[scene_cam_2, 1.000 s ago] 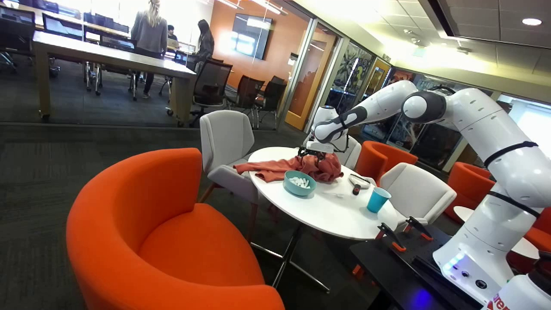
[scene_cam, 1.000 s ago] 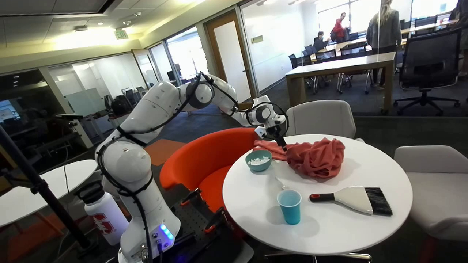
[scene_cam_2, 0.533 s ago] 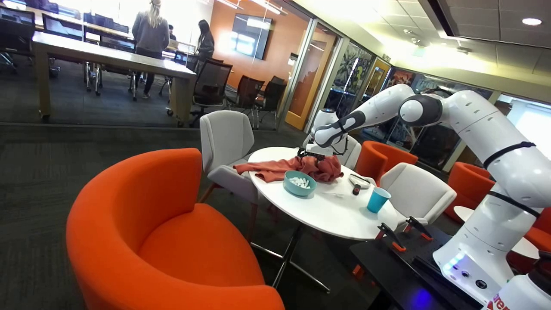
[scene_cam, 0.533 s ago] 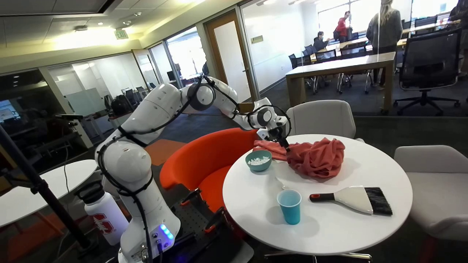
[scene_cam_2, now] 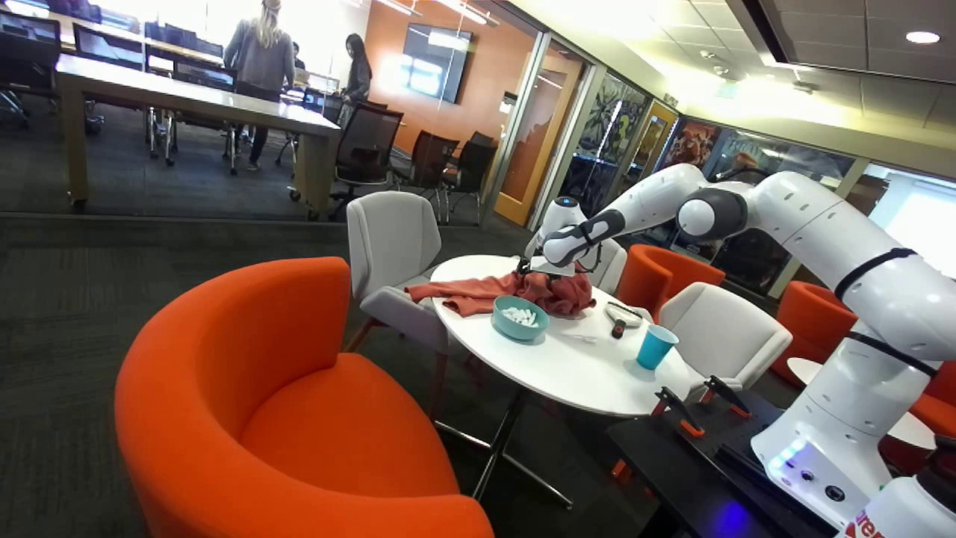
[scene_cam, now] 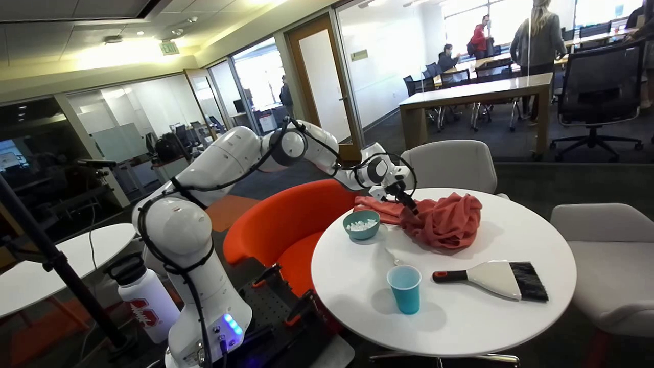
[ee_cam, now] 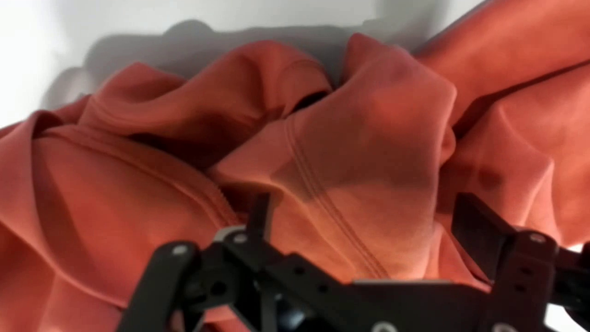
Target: Put the sweatshirt on the armrest of the orange chair
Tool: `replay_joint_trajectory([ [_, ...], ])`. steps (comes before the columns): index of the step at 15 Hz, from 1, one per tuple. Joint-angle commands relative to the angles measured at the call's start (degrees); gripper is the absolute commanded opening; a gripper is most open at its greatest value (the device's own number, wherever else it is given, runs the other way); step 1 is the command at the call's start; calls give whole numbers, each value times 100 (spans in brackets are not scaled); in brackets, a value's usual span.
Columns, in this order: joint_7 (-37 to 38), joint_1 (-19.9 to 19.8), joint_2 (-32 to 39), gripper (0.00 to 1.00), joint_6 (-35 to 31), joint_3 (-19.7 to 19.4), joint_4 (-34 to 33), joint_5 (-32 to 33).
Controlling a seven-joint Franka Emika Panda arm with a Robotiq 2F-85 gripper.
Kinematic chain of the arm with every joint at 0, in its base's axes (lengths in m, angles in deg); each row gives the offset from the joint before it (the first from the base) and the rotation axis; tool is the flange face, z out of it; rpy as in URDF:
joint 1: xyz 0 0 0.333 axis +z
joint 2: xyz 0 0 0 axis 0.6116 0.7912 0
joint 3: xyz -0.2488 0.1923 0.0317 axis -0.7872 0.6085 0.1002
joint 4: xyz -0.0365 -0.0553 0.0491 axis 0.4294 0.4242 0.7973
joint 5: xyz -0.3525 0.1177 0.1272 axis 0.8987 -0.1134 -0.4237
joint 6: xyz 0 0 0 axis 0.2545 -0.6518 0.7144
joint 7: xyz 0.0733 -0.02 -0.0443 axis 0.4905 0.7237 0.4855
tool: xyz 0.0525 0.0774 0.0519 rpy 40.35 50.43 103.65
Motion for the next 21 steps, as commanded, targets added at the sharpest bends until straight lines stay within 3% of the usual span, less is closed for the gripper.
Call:
replay_joint_trajectory([
  [1, 124, 72, 437, 97, 158, -277, -690, 23],
  [2, 141, 74, 509, 73, 194, -317, -799, 27],
  [4, 173, 85, 644, 72, 246, -390, -988, 33],
  [13, 268, 51, 955, 4, 777, -499, -1529, 54],
  [14, 290, 51, 932, 0, 872, -501, -1543, 58],
  [21, 683, 149, 347, 2, 863, -543, -1304, -79],
])
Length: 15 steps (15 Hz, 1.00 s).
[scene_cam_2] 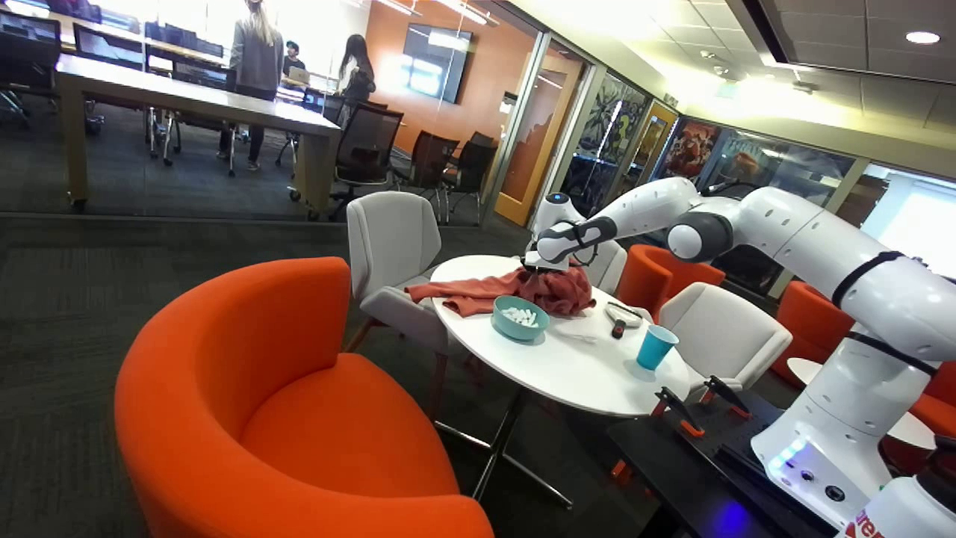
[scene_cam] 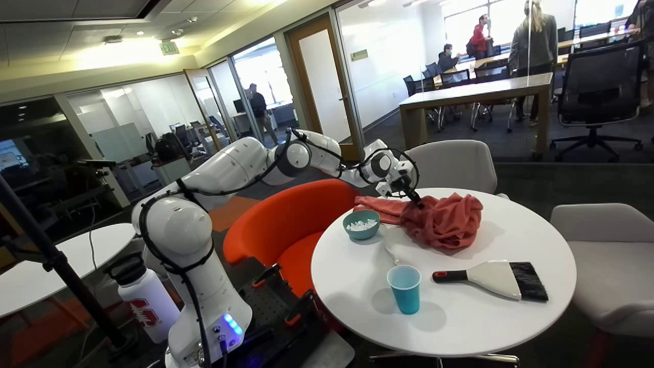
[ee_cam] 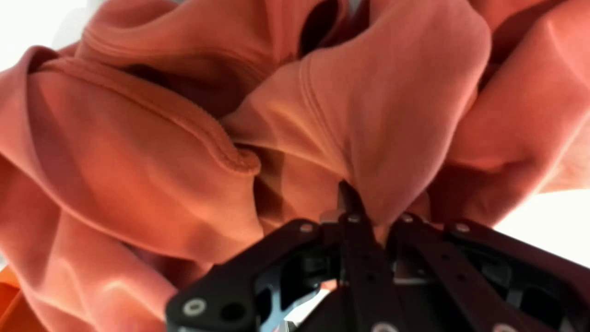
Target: Put the sweatshirt on the armrest of the orange chair
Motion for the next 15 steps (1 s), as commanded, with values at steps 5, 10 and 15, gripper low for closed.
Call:
replay_joint_trajectory([
  [5, 633, 245, -1160, 2, 11, -109, 352, 150],
  [10, 896, 411, -1924, 2, 154, -174, 438, 430],
  [15, 1166, 550, -2559, 2, 304, -226, 441, 816],
])
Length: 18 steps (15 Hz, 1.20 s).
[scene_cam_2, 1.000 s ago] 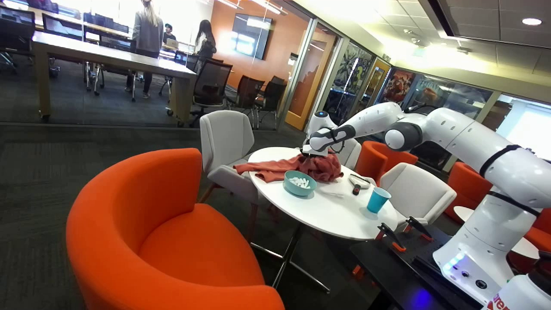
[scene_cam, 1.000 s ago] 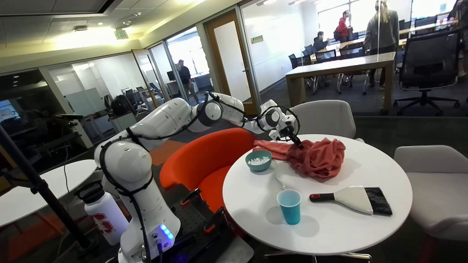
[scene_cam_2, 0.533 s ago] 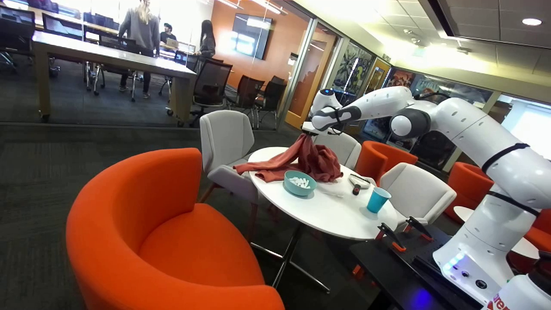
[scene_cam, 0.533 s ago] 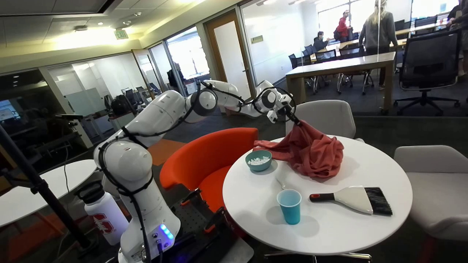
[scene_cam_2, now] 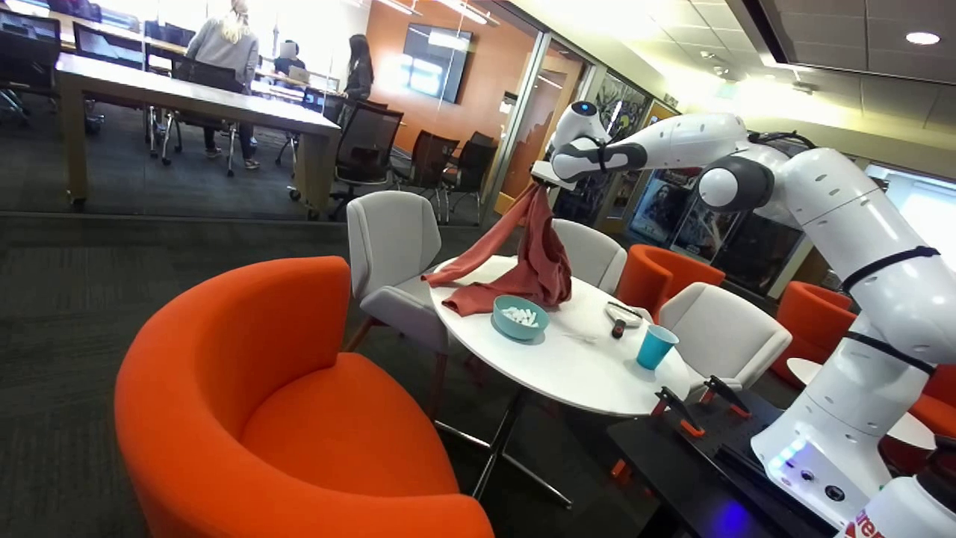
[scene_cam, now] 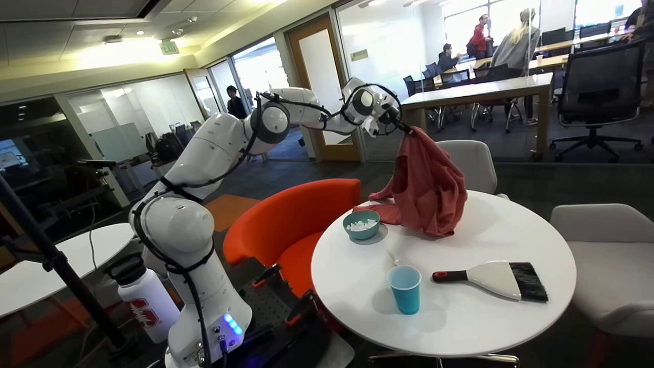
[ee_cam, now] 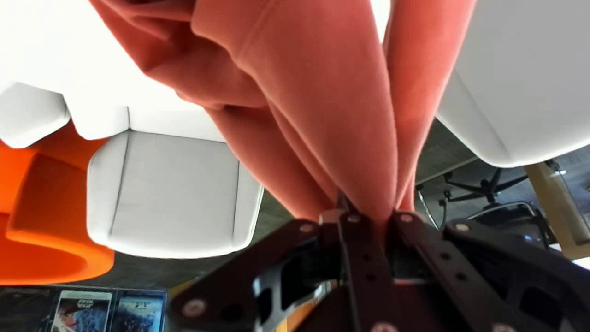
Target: Put the sweatshirt on the armrest of the orange chair
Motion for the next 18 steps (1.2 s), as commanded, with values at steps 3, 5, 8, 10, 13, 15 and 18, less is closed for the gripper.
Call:
replay_joint_trajectory([
  [3, 95, -31, -336, 8, 173, 173, -13, 316],
  [5, 87, -45, -299, 8, 178, 214, -13, 305],
  [8, 86, -57, -210, 8, 172, 210, -9, 301],
  [10, 86, -59, -208, 2, 172, 210, -12, 301],
  [13, 105, -24, -451, 2, -133, 279, -142, 258],
  [15, -26, 19, -700, 2, -423, 365, -174, 250],
  [18, -564, 42, -1092, 2, -816, 711, -201, 30],
])
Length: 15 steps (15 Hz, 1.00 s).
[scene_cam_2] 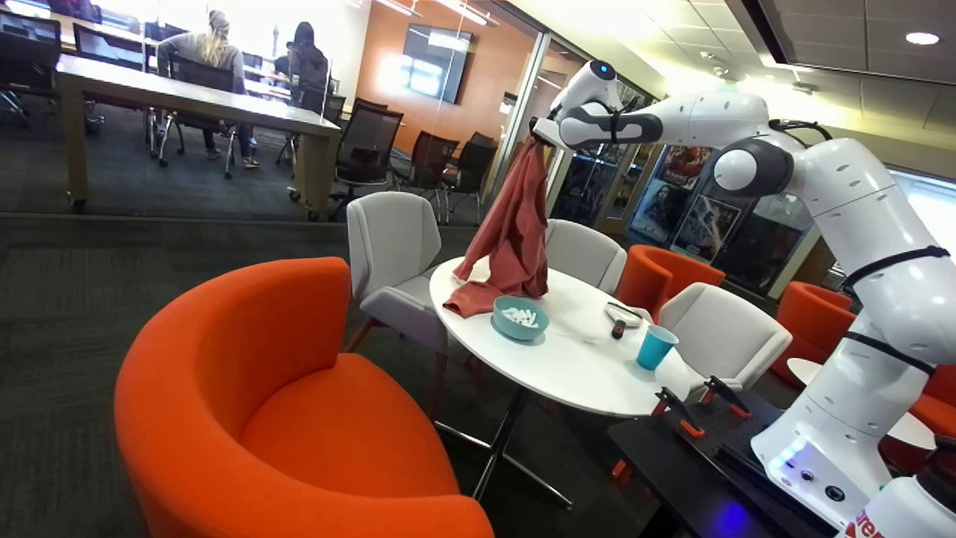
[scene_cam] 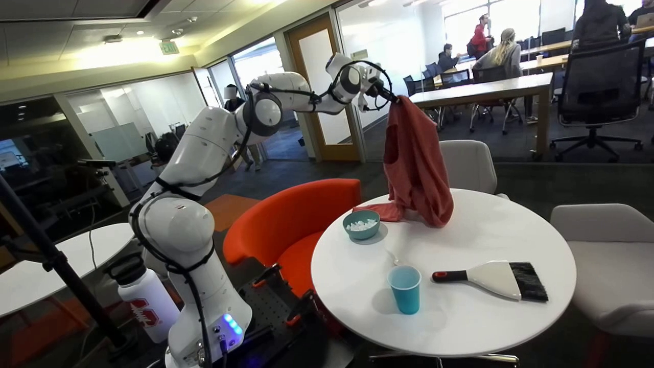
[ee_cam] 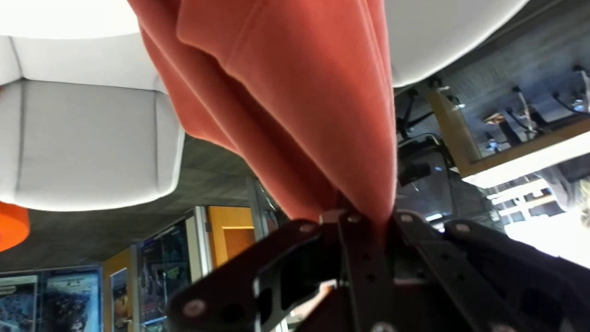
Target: Put the sweatshirt on the armrest of the orange chair
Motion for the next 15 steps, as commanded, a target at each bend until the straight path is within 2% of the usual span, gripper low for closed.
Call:
replay_joint_trajectory([
  [1, -725, -9, -604, 2, -372, 512, 63, -174],
  [5, -1892, -152, -868, 2, -441, 1585, -15, -650],
  [10, -3487, -383, -1020, 2, -155, 3084, 61, -1502],
  [15, -4684, -666, -1112, 2, 285, 4345, 247, -2254],
])
